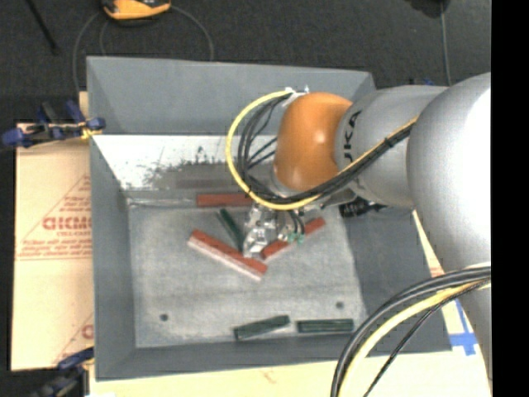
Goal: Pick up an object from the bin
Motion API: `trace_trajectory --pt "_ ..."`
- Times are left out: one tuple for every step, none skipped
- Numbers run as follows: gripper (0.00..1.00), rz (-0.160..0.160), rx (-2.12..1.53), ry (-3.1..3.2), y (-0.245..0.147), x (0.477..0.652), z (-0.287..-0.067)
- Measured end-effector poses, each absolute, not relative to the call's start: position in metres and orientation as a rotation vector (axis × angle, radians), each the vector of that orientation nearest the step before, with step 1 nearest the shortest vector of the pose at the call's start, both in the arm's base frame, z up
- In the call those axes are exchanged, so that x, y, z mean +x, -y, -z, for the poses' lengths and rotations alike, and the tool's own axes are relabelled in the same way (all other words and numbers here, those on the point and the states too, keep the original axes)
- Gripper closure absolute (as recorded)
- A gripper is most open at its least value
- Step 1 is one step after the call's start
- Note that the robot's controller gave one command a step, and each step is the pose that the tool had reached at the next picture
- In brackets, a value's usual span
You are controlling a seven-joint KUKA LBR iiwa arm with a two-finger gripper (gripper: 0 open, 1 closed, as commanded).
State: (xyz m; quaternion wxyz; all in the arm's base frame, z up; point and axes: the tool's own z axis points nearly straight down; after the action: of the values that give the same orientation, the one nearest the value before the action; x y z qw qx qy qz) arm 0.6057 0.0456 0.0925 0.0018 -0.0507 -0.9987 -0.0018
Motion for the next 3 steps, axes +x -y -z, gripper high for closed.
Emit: trace_trajectory --pt "1.0 0.001 -0.178 3.137 -0.039 0.6 -0.137" --pt "0.0 0.007 -0.183 3.159 0.008 0.583 -0.078" --pt "1.0 0.005 -0.177 3.141 0.007 0.581 -0.081"
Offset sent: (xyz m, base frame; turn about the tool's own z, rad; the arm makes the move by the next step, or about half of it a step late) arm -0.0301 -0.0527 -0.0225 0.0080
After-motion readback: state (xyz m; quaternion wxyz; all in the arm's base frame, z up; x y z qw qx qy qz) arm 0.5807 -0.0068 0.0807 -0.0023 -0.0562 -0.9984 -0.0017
